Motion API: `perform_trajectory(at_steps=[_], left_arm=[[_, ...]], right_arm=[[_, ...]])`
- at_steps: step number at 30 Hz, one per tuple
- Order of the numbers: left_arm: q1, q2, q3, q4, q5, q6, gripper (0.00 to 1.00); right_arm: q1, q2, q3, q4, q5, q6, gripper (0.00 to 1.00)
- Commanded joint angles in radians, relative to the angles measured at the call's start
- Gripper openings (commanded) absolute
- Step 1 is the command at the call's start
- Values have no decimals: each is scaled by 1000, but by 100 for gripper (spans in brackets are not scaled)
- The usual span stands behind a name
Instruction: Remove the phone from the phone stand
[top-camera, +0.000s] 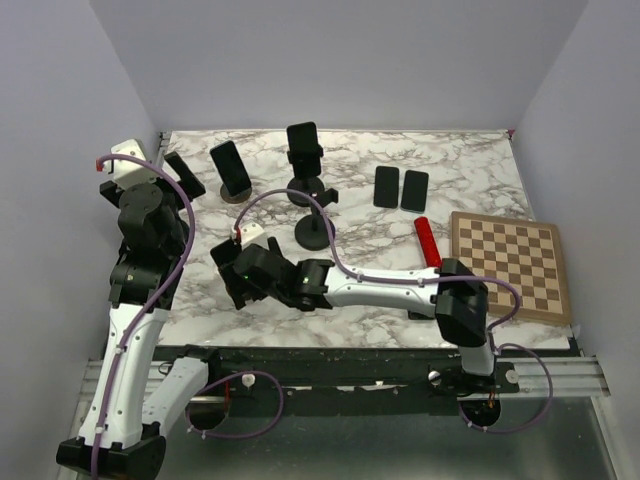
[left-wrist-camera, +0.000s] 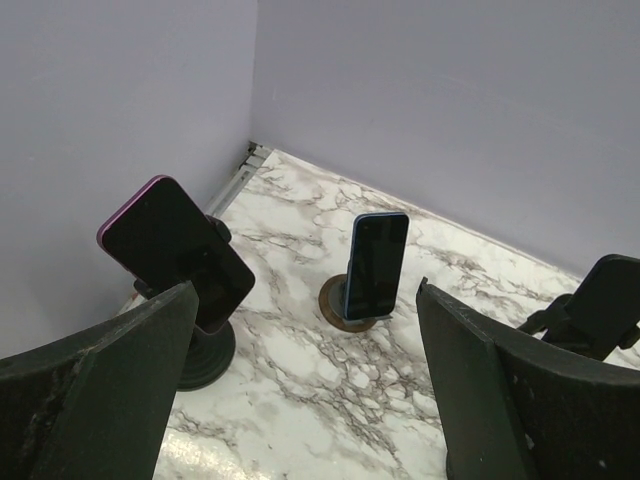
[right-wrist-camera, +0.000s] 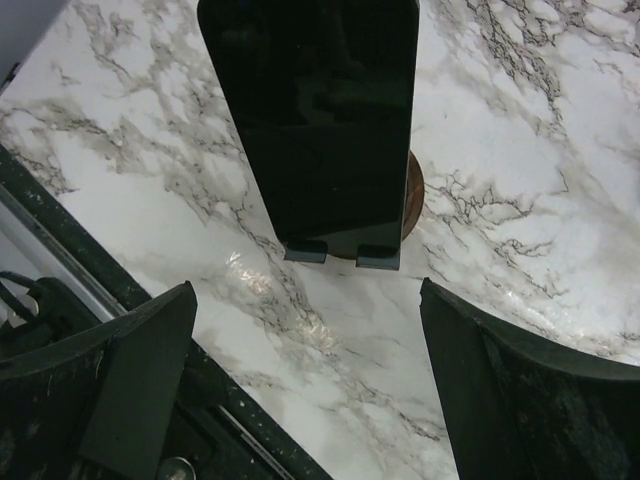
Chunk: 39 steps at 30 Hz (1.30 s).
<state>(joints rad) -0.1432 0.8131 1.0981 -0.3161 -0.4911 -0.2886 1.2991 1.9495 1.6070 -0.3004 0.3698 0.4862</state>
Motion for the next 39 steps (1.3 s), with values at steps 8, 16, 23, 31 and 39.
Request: perform_trajectory(at_steps=[8, 16, 23, 31, 39], left_arm=[[8, -10, -10, 13, 6, -17, 99], [5, -20, -15, 18, 36, -21, 98], [-2, -20, -14, 17, 44, -22, 99], [-6, -23, -14, 17, 37, -21, 98], [-9, -26, -12, 15, 38, -21, 99]], right_arm=[[8, 214, 232, -10, 171, -94, 100], [-6, 315, 361, -57, 205, -117, 100], [-21, 337, 364, -51, 171, -120, 100], [-22, 347, 359, -51, 170, -109, 85], [-22, 315, 355, -55, 179, -119, 50]])
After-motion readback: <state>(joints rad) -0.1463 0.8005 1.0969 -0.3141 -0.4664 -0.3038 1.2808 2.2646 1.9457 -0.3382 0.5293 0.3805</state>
